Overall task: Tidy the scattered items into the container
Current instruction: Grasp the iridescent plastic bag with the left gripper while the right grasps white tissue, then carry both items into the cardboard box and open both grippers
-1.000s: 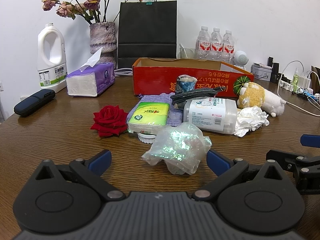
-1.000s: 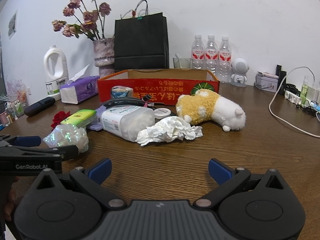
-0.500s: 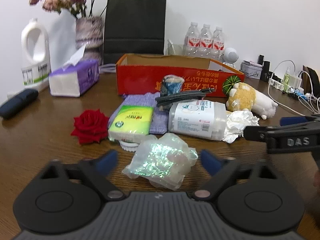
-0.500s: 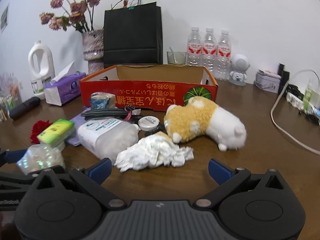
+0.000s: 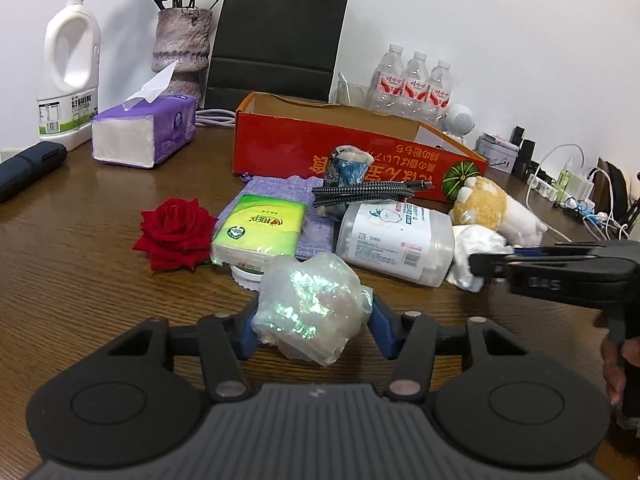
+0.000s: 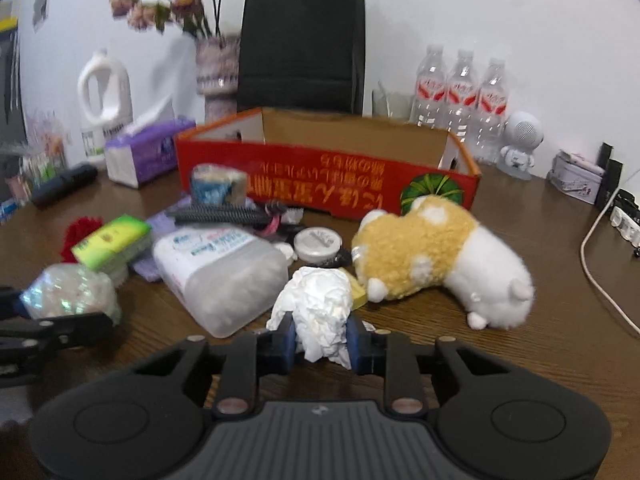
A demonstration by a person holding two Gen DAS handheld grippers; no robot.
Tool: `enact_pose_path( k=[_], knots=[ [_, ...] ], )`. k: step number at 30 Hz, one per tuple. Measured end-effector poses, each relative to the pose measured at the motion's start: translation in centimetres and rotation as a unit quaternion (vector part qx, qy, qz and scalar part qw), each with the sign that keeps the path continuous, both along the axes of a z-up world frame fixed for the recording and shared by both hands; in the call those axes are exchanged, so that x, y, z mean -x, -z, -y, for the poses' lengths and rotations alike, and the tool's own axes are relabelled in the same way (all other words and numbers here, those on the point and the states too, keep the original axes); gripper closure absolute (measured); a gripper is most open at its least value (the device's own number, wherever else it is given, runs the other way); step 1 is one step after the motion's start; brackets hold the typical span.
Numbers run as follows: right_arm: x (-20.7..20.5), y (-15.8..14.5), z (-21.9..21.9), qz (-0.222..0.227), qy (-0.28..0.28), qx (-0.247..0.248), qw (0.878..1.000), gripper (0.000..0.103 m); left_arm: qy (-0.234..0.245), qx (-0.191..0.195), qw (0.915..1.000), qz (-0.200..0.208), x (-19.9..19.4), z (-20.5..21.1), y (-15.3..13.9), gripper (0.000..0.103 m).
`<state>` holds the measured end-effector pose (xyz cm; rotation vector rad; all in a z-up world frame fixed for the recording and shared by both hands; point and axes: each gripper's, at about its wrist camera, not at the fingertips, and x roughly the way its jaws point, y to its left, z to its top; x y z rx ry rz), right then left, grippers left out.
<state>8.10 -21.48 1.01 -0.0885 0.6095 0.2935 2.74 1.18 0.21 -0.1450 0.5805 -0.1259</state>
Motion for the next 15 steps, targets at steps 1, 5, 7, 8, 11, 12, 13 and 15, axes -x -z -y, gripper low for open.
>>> enact_pose_path(
  k=[1, 5, 7, 8, 11, 12, 13, 15],
  knots=[
    [0.7, -0.3, 0.3, 0.007, 0.001, -0.008, 1.0, 0.08, 0.001, 0.004, 1.0, 0.001, 0.1, -0.1, 0.0, 0.05],
    [3.0, -1.1, 1.4, 0.022, 0.006, -0.031, 0.999, 0.08, 0.0, 0.018, 0.9998, 0.005, 0.5, -0.4, 0.0, 0.05],
    [3.7, -1.3, 1.9, 0.022, 0.009, -0.042, 0.999, 0.08, 0.004, 0.024, 0.9997, 0.008, 0.8, -0.4, -0.2, 0.051],
    [3.9, -1.3, 2.1, 0.021, 0.01, -0.045, 0.999, 0.08, 0.006, 0.026, 0.9996, 0.011, 0.9, -0.4, -0.4, 0.052],
    [4.3, -1.7, 2.7, 0.026, 0.016, -0.058, 0.998, 0.08, 0.005, 0.038, 0.9988, 0.032, 1.6, -0.7, -1.3, 0.052],
    [4.4, -1.9, 2.8, 0.03, 0.017, -0.061, 0.998, 0.08, 0.005, 0.04, 0.9984, 0.04, 1.7, -0.7, -1.8, 0.052],
    [4.3, -2.3, 2.8, 0.035, 0.017, -0.063, 0.997, 0.08, 0.007, 0.041, 0.998, 0.047, 1.7, -0.8, -2.3, 0.052],
    [3.9, -3.1, 2.7, 0.044, 0.016, -0.064, 0.997, 0.08, 0.016, 0.043, 0.997, 0.062, 1.4, -0.9, -3.6, 0.052]
  ],
)
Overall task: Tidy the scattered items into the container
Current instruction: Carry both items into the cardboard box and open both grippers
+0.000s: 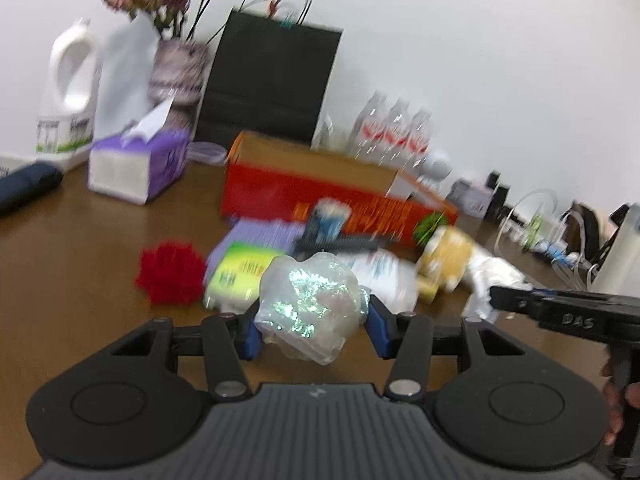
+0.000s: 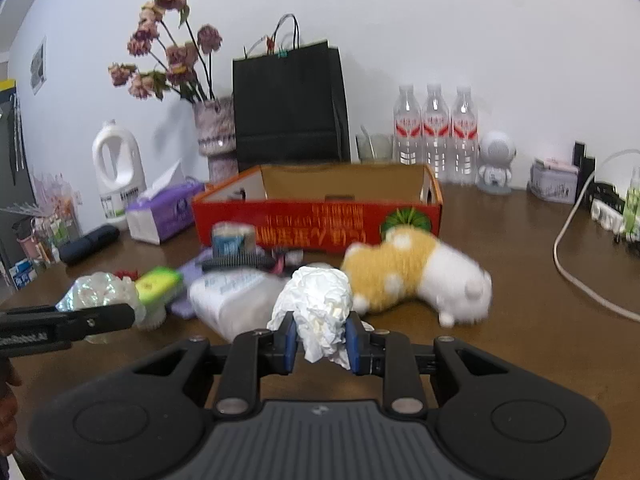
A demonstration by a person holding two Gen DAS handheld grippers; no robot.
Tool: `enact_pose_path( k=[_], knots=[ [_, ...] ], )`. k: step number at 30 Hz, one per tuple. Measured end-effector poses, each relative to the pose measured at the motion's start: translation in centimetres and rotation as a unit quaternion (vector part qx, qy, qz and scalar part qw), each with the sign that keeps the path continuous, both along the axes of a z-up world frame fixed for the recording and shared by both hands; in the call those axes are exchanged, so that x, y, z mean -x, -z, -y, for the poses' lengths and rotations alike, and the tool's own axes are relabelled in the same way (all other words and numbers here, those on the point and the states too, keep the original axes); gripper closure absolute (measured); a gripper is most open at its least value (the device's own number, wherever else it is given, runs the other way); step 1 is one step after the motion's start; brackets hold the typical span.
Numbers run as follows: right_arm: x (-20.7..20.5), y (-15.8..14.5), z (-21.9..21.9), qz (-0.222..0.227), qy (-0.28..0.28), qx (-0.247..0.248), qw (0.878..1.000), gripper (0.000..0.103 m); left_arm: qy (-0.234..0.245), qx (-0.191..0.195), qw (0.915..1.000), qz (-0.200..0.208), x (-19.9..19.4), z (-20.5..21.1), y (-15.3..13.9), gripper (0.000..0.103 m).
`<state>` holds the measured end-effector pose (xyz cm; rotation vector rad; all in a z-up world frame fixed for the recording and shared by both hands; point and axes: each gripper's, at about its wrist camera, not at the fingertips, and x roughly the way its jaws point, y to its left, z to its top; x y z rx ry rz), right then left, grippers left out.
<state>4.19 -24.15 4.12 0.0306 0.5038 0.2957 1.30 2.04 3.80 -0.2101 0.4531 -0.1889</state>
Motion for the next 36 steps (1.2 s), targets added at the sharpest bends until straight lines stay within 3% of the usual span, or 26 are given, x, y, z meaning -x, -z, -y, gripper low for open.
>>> enact_pose_path(
  k=[7, 11, 14, 21, 30, 32, 33, 36],
  knots=[
    [-4.4, -5.2, -0.9, 0.046, -0.008, 0.005, 0.999, 0.08, 0.01, 0.002, 0.9989, 0.046, -4.3, -0.6, -5.7, 0.052],
    [-9.4, -7.4, -1.3, 0.036, 0.003, 0.003, 0.999, 0.08, 0.008, 0.012, 0.9996, 0.023, -10.0, -0.9, -8.2, 0.052],
    [-13.8, -7.8, -1.6, 0.012, 0.02, 0.001, 1.0, 0.08, -0.006, -0.003, 1.0, 0.0, -14.7, -0.3, -8.9, 0.052],
    [-22.0, -4.4, -2.9, -0.07, 0.059, 0.006, 0.996, 0.079, -0.03, -0.011, 0.9937, -0.107, -24.4, 1.0, -6.0, 0.051],
    [-26.0, 0.7, -4.0, -0.146, 0.068, 0.017, 0.987, 0.077, -0.031, -0.054, 0.9839, -0.168, -28.5, 2.8, -2.1, 0.049],
    [-26.3, 0.9, -4.0, -0.15, 0.071, 0.02, 0.986, 0.064, -0.027, -0.062, 0.9814, -0.18, -29.1, 3.2, -1.5, 0.04],
    [-26.4, 0.9, -4.0, -0.154, 0.071, 0.02, 0.985, 0.058, -0.026, -0.064, 0.9803, -0.185, -29.2, 3.3, -1.3, 0.03],
    [-26.8, 0.8, -4.1, -0.161, 0.081, 0.035, 0.983, 0.04, -0.033, -0.067, 0.9789, -0.19, -29.5, 3.1, -0.9, 0.021]
  ],
)
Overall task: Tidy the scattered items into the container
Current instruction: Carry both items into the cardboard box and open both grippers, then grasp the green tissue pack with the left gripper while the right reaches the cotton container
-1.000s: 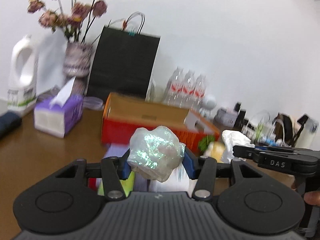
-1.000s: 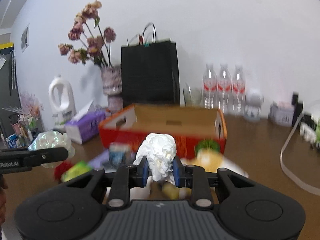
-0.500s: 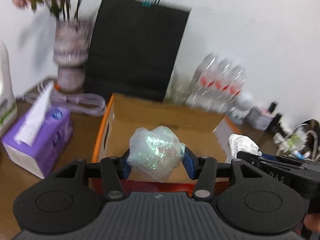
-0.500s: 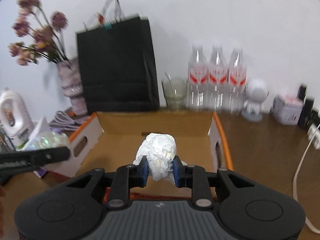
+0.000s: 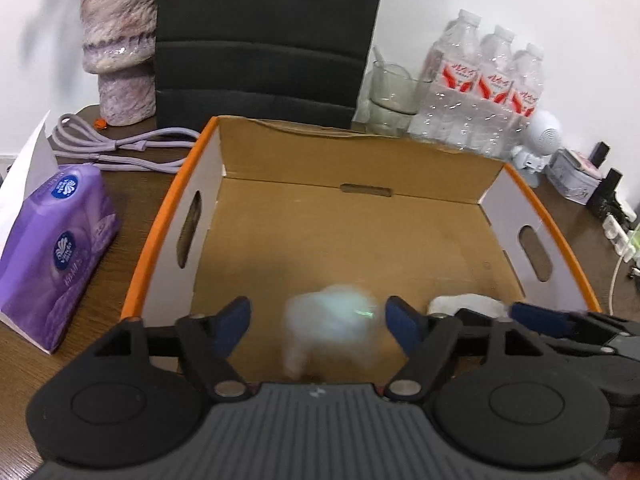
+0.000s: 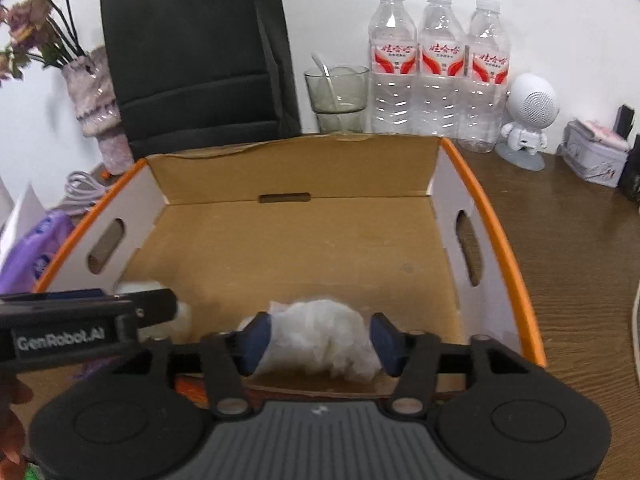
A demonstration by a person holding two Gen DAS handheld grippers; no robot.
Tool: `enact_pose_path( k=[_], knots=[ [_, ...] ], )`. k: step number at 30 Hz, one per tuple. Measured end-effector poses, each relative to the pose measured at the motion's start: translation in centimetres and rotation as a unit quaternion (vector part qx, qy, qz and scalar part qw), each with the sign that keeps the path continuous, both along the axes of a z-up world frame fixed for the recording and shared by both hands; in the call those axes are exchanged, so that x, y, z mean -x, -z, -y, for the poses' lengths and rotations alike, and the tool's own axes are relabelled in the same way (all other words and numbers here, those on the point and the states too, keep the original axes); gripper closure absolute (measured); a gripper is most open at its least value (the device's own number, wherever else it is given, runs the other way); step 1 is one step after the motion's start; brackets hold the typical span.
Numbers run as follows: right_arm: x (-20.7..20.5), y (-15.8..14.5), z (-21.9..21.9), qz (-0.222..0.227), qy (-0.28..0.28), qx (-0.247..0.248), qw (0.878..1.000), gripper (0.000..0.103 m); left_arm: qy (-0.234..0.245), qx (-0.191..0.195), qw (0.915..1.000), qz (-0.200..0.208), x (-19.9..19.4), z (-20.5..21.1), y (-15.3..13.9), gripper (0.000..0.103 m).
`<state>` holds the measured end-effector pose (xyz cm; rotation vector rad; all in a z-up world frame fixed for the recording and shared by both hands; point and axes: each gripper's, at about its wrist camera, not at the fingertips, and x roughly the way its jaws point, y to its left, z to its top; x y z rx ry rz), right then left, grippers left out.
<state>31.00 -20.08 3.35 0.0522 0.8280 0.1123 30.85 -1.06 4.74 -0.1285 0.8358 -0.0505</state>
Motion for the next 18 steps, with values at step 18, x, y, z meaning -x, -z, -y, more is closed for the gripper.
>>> enact_pose_path(
  k=[18],
  knots=[
    [5.2, -5.1, 0.5, 0.064, -0.048, -0.006, 0.997, 0.0, 0.052, 0.086, 0.9928, 0.065, 5.4, -1.8, -4.5, 0.0]
  ],
)
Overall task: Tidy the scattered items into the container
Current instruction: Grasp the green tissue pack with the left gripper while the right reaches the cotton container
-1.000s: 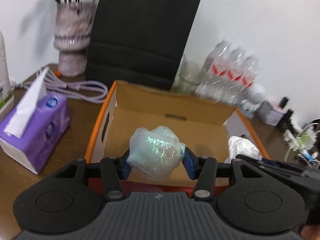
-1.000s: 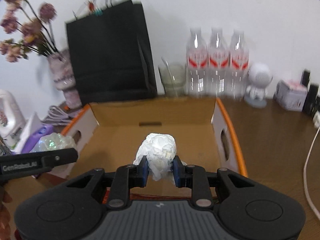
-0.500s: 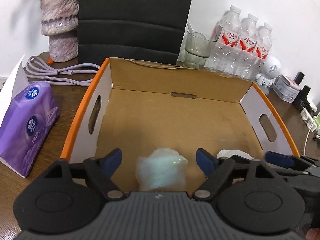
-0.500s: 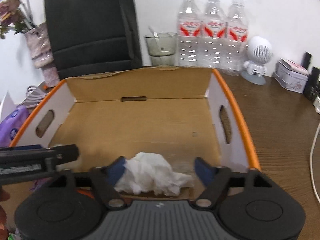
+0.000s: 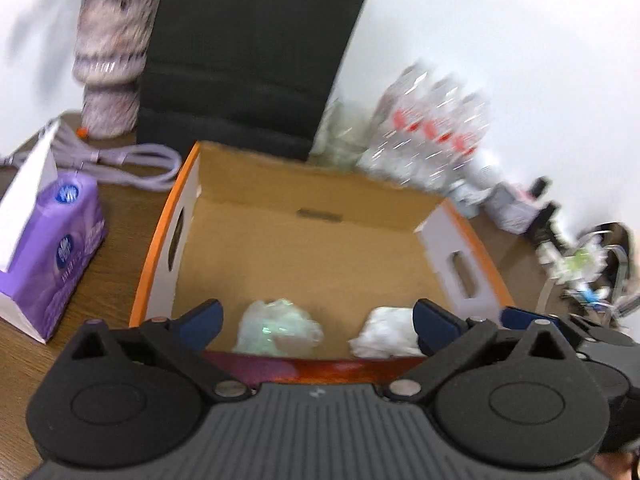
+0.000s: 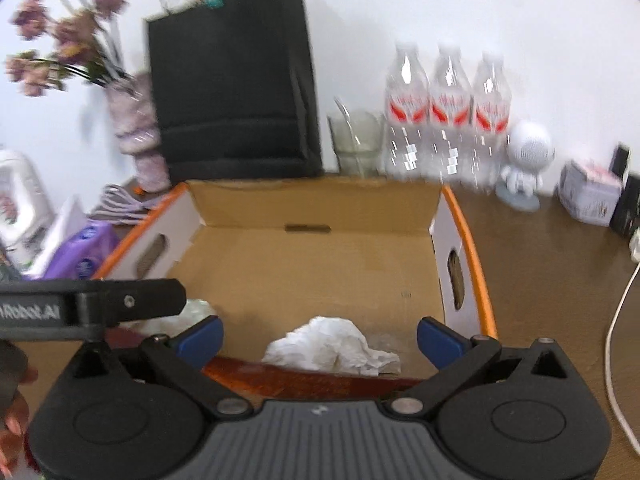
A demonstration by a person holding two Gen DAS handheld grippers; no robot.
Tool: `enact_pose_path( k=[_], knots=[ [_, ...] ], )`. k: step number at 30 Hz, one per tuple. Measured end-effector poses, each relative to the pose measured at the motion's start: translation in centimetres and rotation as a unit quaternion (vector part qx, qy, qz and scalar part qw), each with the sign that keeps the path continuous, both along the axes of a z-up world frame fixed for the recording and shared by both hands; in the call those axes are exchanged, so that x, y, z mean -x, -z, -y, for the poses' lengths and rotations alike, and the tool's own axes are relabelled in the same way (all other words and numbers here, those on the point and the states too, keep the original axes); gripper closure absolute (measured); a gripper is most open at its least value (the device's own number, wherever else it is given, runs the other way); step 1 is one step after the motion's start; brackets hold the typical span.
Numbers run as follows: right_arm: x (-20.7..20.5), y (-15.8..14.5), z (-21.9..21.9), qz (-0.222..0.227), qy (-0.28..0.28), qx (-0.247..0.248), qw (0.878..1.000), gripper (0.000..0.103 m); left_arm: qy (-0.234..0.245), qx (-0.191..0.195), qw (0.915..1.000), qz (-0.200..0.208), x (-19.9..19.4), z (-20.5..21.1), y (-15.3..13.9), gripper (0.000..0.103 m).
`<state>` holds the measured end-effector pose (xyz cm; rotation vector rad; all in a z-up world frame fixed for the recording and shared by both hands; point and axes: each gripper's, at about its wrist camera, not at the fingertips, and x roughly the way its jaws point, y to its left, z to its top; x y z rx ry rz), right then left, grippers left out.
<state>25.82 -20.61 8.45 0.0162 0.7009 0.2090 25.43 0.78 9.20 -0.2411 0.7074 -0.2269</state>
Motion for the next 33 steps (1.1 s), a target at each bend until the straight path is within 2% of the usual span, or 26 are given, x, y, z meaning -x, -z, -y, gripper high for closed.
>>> enact_pose_path(
  k=[3, 7, 14, 17, 22, 28, 33],
  knots=[
    [4.1, -1.5, 0.5, 0.047, -0.02, 0.008, 0.999, 0.0, 0.027, -0.007, 0.9976, 0.062, 4.4, -0.4, -1.0, 0.0],
    [9.6, -1.2, 1.3, 0.09, -0.029, 0.016, 0.995, 0.0, 0.029, -0.045, 0.9912, 0.121, 10.8, -0.8, 0.3, 0.0],
    [17.2, 3.8, 1.8, 0.084, -0.038, 0.01, 0.996, 0.0, 0.019, -0.076, 0.9888, 0.127, 18.5, -1.1, 5.2, 0.0],
    [19.1, 5.5, 1.7, 0.077, -0.028, 0.006, 0.997, 0.0, 0.013, -0.088, 0.9888, 0.12, 20.1, -1.3, 6.5, 0.0],
    [20.8, 7.2, 2.0, 0.065, -0.014, 0.005, 0.998, 0.0, 0.008, -0.079, 0.99, 0.116, 21.1, -1.8, 7.4, 0.0],
    [21.0, 7.8, 1.7, 0.063, -0.008, 0.014, 0.998, 0.0, -0.004, -0.089, 0.9902, 0.107, 21.0, -1.8, 8.0, 0.0],
    [20.6, 7.9, 2.0, 0.062, -0.005, 0.003, 0.998, 0.0, -0.009, -0.094, 0.9894, 0.111, 20.7, -1.9, 8.0, 0.0]
  ],
)
